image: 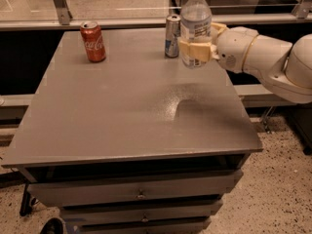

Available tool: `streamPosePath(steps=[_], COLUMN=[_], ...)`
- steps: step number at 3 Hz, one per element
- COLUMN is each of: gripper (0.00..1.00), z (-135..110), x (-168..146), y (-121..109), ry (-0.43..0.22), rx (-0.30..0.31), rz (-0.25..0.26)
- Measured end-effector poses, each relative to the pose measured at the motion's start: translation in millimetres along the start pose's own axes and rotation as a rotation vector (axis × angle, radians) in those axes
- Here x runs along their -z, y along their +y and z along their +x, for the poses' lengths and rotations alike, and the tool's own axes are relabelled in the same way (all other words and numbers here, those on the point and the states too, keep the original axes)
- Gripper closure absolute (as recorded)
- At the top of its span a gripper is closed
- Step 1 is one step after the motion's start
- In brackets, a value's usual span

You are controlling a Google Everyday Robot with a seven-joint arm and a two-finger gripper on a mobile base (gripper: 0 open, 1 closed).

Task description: Move blue plastic bottle near redbull can

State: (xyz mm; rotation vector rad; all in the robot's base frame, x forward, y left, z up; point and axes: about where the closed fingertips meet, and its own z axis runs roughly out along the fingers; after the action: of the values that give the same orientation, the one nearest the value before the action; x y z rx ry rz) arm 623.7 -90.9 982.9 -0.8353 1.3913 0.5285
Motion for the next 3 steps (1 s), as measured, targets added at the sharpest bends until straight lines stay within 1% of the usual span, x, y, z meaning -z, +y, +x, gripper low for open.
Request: streamPosePath(steps=[1, 2, 3], gripper=[1.0, 1.0, 1.0], z=[0.5, -4.6, 6.1], x=[-0.3, -2.0, -13.9], y=[0.6, 1.9, 0.5], ry=[0.001, -0.012, -0.037], rx=[0.0, -0.005, -0.05], rz=[-0.001, -0.01, -0.003])
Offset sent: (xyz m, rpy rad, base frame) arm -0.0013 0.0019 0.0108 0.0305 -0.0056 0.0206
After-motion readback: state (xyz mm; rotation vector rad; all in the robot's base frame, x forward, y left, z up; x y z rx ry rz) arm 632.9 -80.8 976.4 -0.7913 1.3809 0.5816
